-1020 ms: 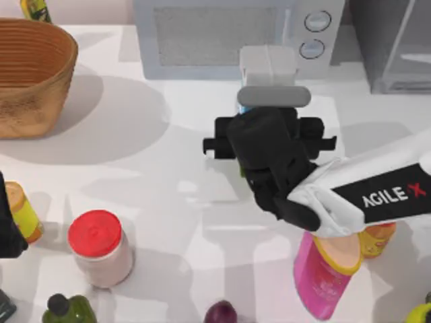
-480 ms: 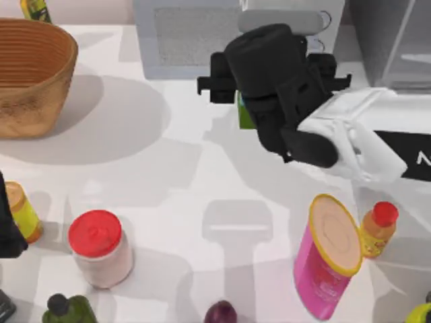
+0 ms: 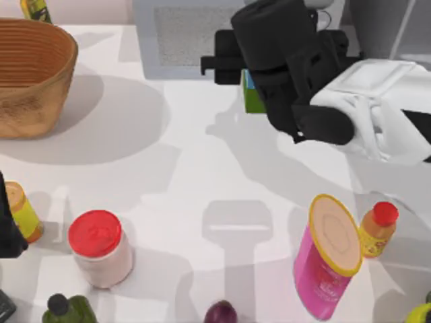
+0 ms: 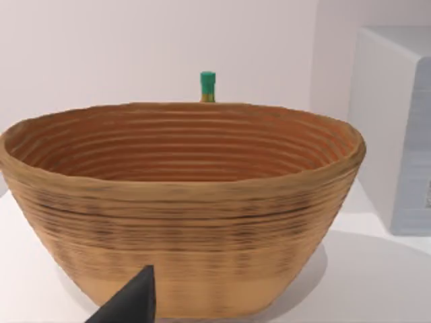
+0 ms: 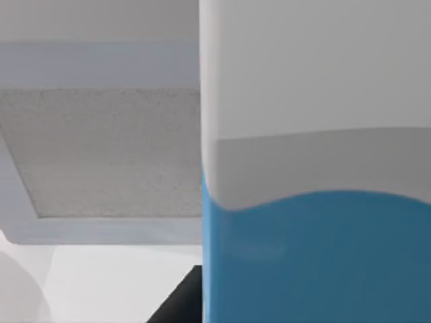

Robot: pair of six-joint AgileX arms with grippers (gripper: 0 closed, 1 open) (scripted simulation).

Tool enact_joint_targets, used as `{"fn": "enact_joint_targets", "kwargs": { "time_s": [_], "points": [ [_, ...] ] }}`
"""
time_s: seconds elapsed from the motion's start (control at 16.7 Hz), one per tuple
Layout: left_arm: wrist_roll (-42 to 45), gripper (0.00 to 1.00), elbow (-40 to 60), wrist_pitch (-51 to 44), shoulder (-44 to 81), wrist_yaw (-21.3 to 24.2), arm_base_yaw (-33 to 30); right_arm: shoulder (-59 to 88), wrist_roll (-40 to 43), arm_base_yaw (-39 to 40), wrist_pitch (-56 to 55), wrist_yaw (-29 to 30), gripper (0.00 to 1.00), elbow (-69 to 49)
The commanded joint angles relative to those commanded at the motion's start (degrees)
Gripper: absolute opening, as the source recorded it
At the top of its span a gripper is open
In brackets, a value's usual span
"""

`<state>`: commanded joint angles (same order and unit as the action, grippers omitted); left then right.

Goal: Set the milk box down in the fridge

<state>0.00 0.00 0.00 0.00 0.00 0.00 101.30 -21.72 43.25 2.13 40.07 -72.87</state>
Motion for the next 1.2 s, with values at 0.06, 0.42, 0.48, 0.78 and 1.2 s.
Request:
{"fn": "enact_joint_targets", "kwargs": {
  "time_s": [0.06, 0.42, 0.48, 0.78, 1.2],
  "points": [
    [0.0, 1.0, 0.0, 0.0, 0.0, 0.0, 0.0, 0.25, -0.11, 0.15, -0.17, -0.01, 0.0, 0.13],
    [0.0, 1.0, 0.0, 0.0, 0.0, 0.0, 0.0, -8.92, 1.82, -3.94, -0.16, -3.8, 0.0, 7.16],
    [0.0, 1.0, 0.0, 0.0, 0.0, 0.0, 0.0, -12.54, 2.55, -5.46, -0.16, -5.2, 0.0, 9.78],
    [0.0, 1.0, 0.0, 0.0, 0.0, 0.0, 0.0, -38.31, 7.52, -15.66, -0.29, -14.57, 0.0, 27.02],
    [0.0, 1.0, 0.0, 0.0, 0.0, 0.0, 0.0, -80.01, 16.03, -32.4, -1.26, -30.07, 0.0, 54.97]
  ]
}}
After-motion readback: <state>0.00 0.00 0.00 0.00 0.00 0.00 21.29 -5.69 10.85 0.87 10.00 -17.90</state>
